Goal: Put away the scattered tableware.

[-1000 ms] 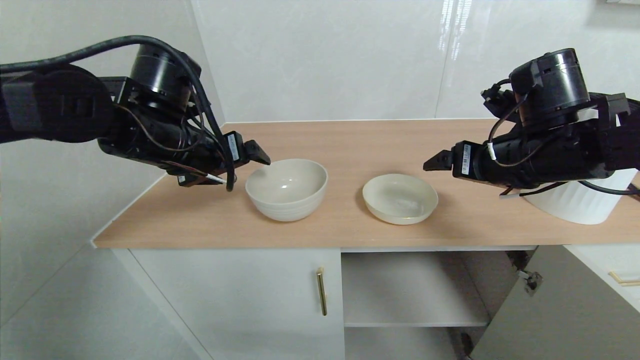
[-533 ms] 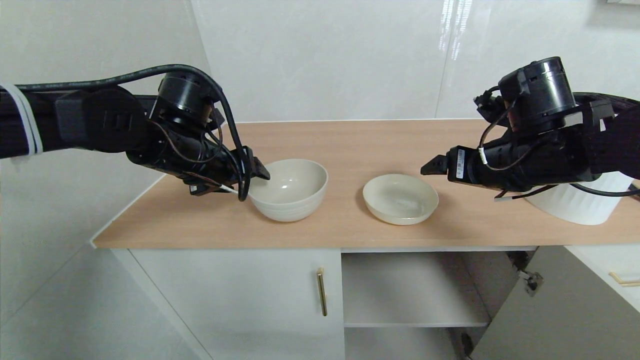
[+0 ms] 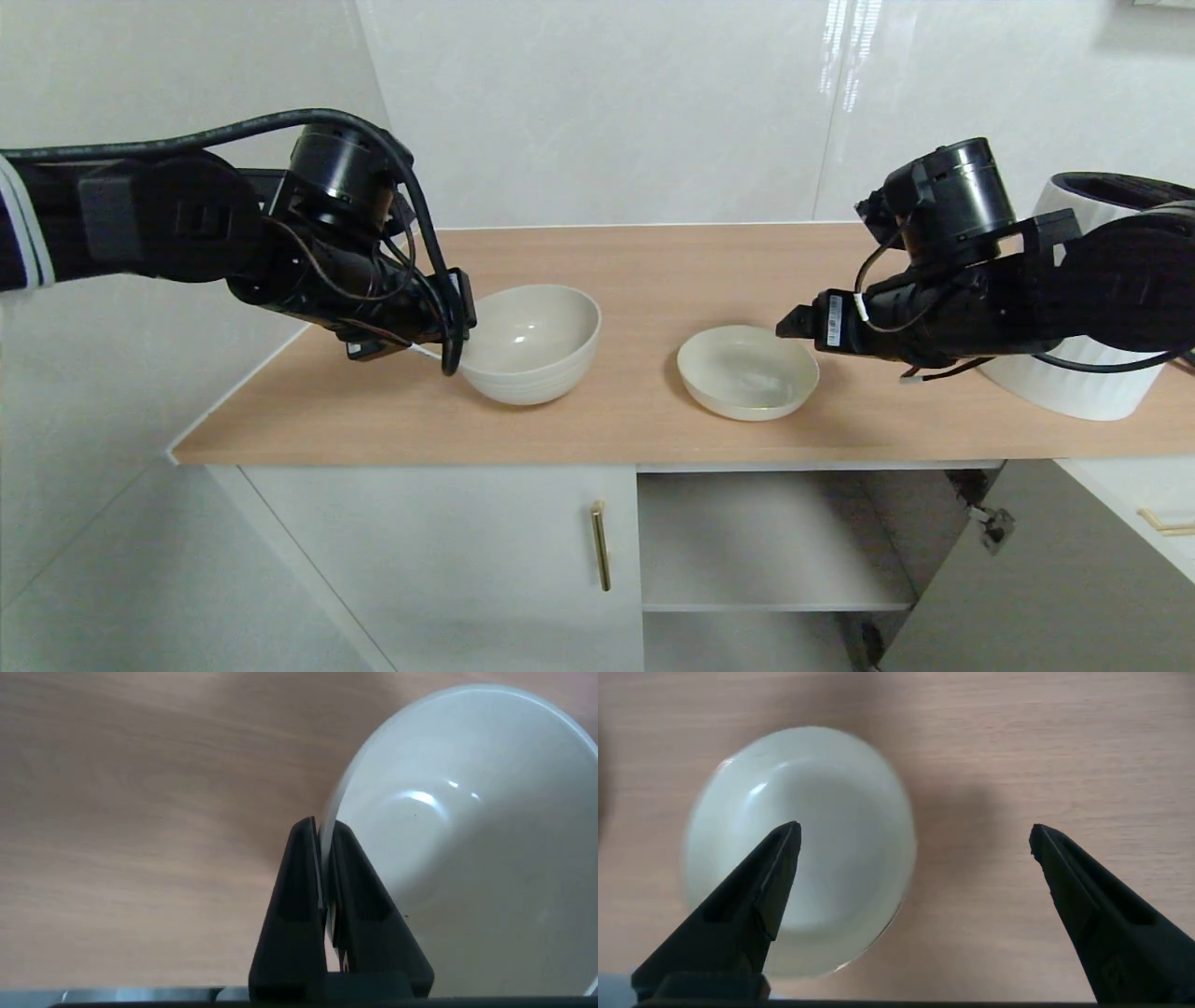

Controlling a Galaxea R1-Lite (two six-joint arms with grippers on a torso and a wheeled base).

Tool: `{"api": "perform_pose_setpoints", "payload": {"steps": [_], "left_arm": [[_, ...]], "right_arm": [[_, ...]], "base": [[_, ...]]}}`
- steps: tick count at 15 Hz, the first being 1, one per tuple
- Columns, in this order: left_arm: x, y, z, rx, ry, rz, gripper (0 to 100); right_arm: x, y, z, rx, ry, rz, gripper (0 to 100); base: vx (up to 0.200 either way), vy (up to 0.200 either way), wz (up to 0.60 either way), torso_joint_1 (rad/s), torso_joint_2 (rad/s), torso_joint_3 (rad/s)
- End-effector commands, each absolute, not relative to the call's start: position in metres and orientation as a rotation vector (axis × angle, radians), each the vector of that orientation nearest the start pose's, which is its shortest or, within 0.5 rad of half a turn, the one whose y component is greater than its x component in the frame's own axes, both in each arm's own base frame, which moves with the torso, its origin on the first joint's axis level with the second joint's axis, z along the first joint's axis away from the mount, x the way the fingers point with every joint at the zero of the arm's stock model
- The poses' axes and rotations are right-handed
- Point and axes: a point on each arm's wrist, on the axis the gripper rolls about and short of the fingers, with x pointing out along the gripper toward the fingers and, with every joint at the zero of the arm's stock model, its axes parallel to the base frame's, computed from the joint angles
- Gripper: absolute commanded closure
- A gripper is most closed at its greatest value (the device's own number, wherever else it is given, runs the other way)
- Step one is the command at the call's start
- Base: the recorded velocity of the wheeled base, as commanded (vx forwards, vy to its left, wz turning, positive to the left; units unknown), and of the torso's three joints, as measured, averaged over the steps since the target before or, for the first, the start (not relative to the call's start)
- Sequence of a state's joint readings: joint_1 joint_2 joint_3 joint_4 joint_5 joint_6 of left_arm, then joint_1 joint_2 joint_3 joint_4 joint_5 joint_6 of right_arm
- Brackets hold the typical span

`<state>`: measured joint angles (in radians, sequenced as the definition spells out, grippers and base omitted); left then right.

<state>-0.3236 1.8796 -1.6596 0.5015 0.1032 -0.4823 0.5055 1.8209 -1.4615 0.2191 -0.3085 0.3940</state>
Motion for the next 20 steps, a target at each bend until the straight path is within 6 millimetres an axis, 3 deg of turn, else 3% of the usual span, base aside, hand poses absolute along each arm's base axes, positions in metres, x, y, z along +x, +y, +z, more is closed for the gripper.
{"api": "perform_pose_setpoints", "payload": {"steps": [1, 8, 9, 13, 17, 18, 20], "left_arm": [[0.325, -0.111, 0.266, -0.312, 0.707, -0.053, 100], [0.324, -0.111, 0.266, -0.297, 0.694, -0.019, 100], [0.324, -0.111, 0.267, -0.299, 0.693, -0.019, 100], [0.321, -0.112, 0.268, -0.294, 0.689, -0.014, 100], [0.310, -0.110, 0.272, -0.296, 0.681, -0.011, 100], [0.295, -0.111, 0.273, -0.289, 0.690, -0.026, 100], [0.264, -0.106, 0.274, -0.278, 0.685, -0.059, 100]], "right_arm": [[0.322, 0.176, 0.228, 0.110, 0.569, 0.021, 0], [0.329, 0.185, 0.215, 0.082, 0.581, -0.018, 0], [0.330, 0.185, 0.213, 0.080, 0.586, -0.016, 100], [0.333, 0.188, 0.207, 0.079, 0.606, -0.002, 100], [0.320, 0.180, 0.231, 0.144, 0.579, 0.033, 100], [0.312, 0.175, 0.240, 0.167, 0.583, 0.056, 100], [0.267, 0.153, 0.277, 0.226, 0.628, 0.169, 100]], "base": [[0.000, 0.000, 0.00, 0.000, 0.00, 0.000], [0.000, 0.000, 0.00, 0.000, 0.00, 0.000], [0.000, 0.000, 0.00, 0.000, 0.00, 0.000], [0.000, 0.000, 0.00, 0.000, 0.00, 0.000], [0.000, 0.000, 0.00, 0.000, 0.00, 0.000], [0.000, 0.000, 0.00, 0.000, 0.00, 0.000], [0.000, 0.000, 0.00, 0.000, 0.00, 0.000]]}}
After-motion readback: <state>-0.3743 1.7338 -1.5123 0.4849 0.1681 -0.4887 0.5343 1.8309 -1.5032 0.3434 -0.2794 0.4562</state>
